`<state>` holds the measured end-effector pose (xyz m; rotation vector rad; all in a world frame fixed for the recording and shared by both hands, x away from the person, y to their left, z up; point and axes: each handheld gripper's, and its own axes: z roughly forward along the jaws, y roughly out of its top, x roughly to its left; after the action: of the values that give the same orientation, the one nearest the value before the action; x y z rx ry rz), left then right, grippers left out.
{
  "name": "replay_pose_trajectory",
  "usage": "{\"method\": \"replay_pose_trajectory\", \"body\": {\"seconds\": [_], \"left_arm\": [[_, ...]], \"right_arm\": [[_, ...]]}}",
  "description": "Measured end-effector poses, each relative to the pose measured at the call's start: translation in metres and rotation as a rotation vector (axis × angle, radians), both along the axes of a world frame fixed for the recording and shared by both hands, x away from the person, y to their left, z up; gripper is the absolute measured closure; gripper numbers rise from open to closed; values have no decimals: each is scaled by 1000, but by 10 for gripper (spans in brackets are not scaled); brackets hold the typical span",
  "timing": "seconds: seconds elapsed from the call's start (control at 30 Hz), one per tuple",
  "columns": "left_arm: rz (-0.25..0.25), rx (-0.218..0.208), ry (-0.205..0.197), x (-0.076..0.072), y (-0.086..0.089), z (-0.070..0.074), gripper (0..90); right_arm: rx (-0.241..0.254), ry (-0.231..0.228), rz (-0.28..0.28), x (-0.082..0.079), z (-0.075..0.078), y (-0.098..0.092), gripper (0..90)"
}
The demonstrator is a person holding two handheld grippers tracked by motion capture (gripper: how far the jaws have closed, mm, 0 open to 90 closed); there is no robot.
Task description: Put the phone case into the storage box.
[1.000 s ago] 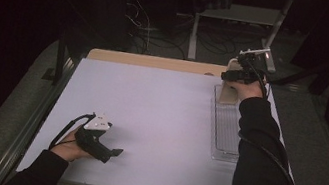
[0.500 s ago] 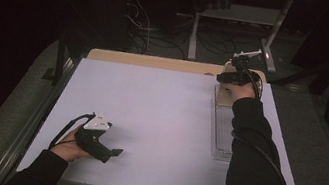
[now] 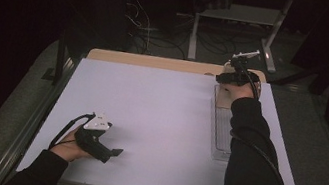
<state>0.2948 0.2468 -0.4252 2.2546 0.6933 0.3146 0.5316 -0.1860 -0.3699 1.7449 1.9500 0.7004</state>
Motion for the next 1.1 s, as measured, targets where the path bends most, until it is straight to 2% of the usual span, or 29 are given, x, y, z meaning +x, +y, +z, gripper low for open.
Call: {"method": "replay_pose_trajectory", "body": {"seconds": [0.47,0.8,1.1], "left_arm": [[-5,9,2,1,1,0,0],[-2,0,5,0,0,0,0],[-4,-1,5,0,0,0,0]], "right_arm": [[-13,1,-12,5,-9,4,52],[4,5,-11,5,-14,3,41],[11,0,-8,5,-12,3,35]]}}
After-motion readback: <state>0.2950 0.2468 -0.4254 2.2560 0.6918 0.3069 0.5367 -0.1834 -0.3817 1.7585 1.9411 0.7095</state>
